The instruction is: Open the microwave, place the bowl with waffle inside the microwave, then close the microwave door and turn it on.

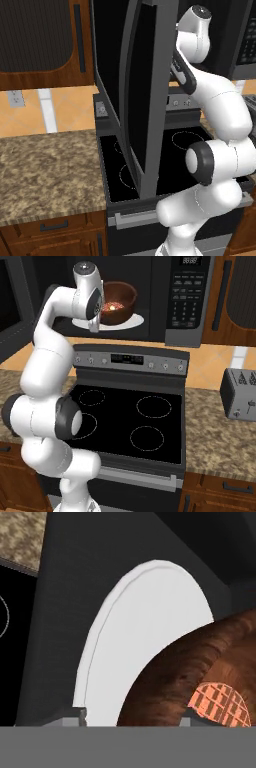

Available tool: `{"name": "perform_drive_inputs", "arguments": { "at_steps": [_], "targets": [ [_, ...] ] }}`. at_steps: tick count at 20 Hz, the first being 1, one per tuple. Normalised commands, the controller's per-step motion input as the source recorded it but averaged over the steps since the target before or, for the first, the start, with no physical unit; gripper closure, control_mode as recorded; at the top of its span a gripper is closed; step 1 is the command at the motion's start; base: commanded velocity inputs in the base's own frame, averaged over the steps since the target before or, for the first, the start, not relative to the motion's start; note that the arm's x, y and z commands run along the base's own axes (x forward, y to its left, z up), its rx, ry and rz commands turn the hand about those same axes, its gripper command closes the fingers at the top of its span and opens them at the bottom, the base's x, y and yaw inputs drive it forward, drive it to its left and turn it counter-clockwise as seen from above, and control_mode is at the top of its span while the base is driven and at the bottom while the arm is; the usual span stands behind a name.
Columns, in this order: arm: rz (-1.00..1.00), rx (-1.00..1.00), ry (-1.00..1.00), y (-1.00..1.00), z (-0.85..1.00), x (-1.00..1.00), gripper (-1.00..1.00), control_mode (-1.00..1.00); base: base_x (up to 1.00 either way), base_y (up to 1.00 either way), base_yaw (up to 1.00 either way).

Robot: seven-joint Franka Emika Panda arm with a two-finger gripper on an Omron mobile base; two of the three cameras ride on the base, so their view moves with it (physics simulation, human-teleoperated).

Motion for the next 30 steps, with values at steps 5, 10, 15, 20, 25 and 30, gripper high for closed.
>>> {"name": "perform_drive_inputs", "arguments": {
  "at_steps": [5, 10, 15, 20, 25, 30],
  "targets": [
    [0.04, 0.00, -0.32, 0.06, 0.03, 0.00, -1.00, -1.00, 0.00, 0.00, 0.00],
    [0.06, 0.00, -0.36, 0.00, 0.23, -0.30, -1.00, -1.00, 0.00, 0.00, 0.00],
    [0.04, 0.00, -0.11, 0.00, 0.46, -0.85, -1.00, -1.00, 0.00, 0.00, 0.00],
    [0.05, -0.04, 0.00, 0.00, 0.44, -1.00, -1.00, -1.00, 0.00, 0.00, 0.00],
    [0.11, -0.08, 0.00, 0.25, 0.04, -1.00, 1.00, -1.00, 0.00, 0.00, 0.00],
    [0.11, -0.02, -0.05, 0.12, 0.00, -1.00, 1.00, -1.00, 0.00, 0.00, 0.00]
  ]
}}
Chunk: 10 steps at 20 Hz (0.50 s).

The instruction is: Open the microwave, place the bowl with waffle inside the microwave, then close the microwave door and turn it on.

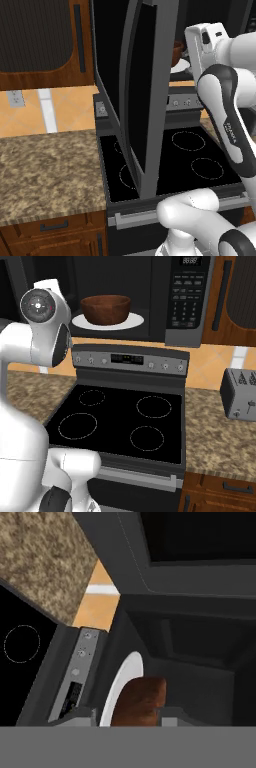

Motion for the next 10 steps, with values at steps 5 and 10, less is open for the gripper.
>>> {"name": "perform_drive_inputs", "arguments": {
  "at_steps": [5, 10],
  "targets": [
    [0.07, 0.00, -0.19, 0.18, 0.00, -1.00, 1.00, -1.00, 0.00, 0.00, 0.00],
    [0.00, -0.02, -0.03, 0.56, 0.00, -1.00, 1.00, -1.00, 0.00, 0.00, 0.00]
  ]
}}
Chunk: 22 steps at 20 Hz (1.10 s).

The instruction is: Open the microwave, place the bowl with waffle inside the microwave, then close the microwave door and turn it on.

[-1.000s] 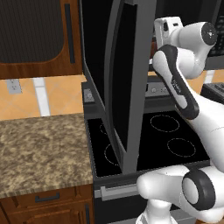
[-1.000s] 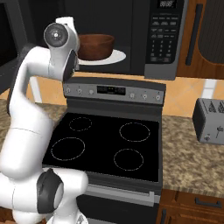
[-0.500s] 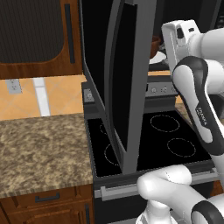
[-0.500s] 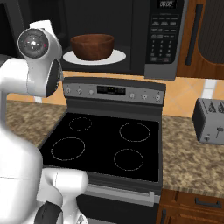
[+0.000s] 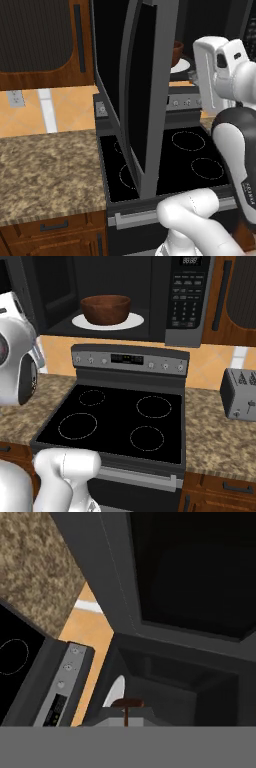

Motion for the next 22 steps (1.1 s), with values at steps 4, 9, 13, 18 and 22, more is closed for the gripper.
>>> {"name": "perform_drive_inputs", "arguments": {
  "at_steps": [4, 9, 13, 18, 22],
  "targets": [
    [0.00, -0.02, 0.00, 0.43, 0.00, -1.00, 1.00, -1.00, 0.00, 0.00, 0.00],
    [0.00, -0.01, 0.00, 0.34, 0.00, -1.00, 1.00, -1.00, 0.00, 0.00, 0.00],
    [-0.01, 0.00, 0.00, 0.26, 0.00, -1.00, 1.00, -1.00, 0.00, 0.00, 0.00],
    [-0.04, 0.00, 0.07, 0.19, -0.03, -0.88, 1.00, -1.00, 0.00, 0.00, 0.00],
    [-0.11, -0.15, 0.01, 0.57, -0.41, -0.06, 1.00, -1.00, 0.00, 0.00, 0.00]
  ]
}}
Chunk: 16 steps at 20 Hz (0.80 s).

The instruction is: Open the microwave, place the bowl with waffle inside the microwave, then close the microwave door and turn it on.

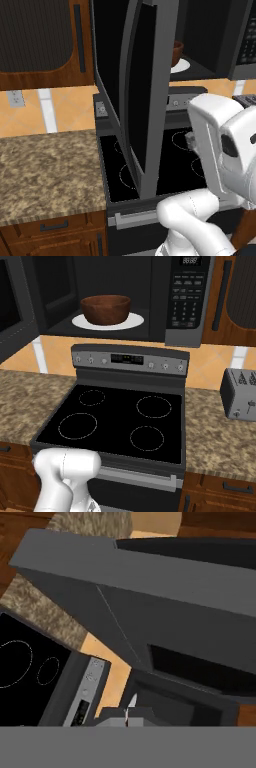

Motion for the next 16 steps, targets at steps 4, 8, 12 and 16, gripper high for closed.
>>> {"name": "perform_drive_inputs", "arguments": {
  "at_steps": [4, 8, 12, 16],
  "targets": [
    [-0.15, -0.09, -0.08, 0.31, -0.13, -0.47, 1.00, -1.00, 0.00, 0.00, 0.00],
    [-0.23, -0.05, -0.11, 0.20, 0.00, -0.75, 1.00, -1.00, 0.00, 0.00, 0.00],
    [-0.20, -0.10, -0.01, 0.43, -0.13, -0.34, 1.00, -1.00, 0.00, 0.00, 0.00],
    [-0.20, -0.18, 0.03, 0.81, -0.46, 0.39, 1.00, -1.00, 0.00, 0.00, 0.00]
  ]
}}
